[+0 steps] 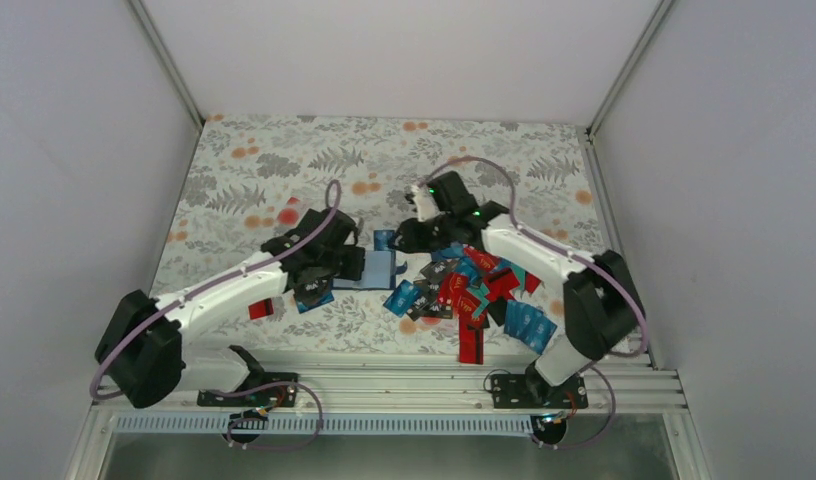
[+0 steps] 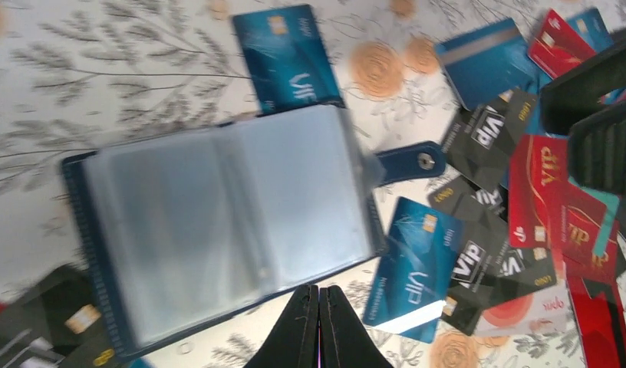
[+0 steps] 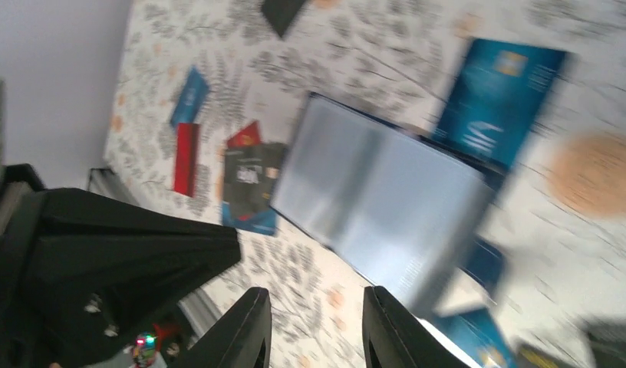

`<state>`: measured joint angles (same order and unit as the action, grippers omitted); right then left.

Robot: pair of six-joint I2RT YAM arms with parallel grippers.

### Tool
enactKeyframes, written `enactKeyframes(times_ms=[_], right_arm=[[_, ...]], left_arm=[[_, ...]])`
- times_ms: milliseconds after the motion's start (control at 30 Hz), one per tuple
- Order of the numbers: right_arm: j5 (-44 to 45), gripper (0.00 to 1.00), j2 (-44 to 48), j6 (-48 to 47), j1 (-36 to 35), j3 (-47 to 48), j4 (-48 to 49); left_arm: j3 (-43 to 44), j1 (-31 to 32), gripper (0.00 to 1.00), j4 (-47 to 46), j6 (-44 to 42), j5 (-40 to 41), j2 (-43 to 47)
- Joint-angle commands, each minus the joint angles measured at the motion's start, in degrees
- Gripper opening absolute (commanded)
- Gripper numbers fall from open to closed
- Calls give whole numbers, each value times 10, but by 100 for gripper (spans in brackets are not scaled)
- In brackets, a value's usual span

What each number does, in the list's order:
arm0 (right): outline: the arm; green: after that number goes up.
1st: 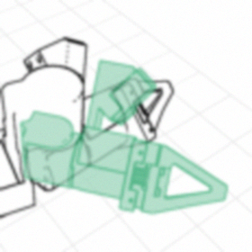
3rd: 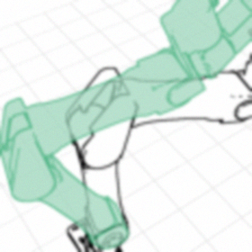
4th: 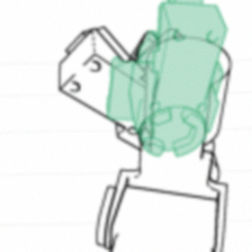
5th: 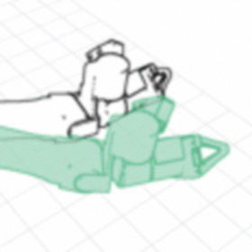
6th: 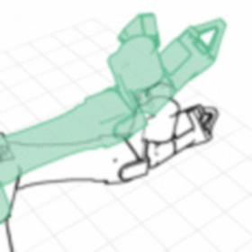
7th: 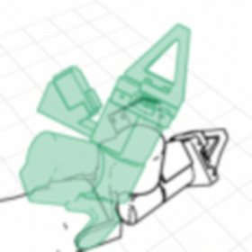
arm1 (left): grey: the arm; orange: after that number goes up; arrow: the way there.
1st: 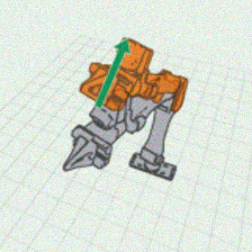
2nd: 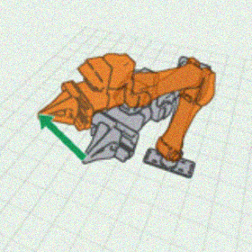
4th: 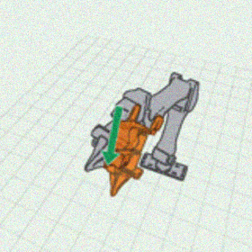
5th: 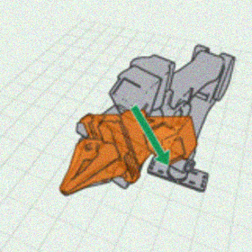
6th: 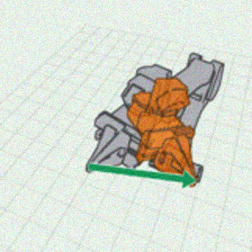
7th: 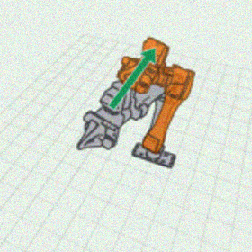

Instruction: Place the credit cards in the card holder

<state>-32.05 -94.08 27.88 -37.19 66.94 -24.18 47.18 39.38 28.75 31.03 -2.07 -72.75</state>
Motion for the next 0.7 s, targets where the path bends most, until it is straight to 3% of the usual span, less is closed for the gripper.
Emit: enactKeyframes(times_ms=[0, 400, 667], right_arm=[[73, 33, 83, 10, 41, -79, -42], [116, 45, 229, 26, 228, -245, -117], [117, 49, 269, 48, 268, -304, -138]], left_arm=[[44, 38, 2, -48, -19, -27, -46], [176, 115, 2, -64, -27, -53, -235], [242, 135, 3, -60, -27, -79, -340]])
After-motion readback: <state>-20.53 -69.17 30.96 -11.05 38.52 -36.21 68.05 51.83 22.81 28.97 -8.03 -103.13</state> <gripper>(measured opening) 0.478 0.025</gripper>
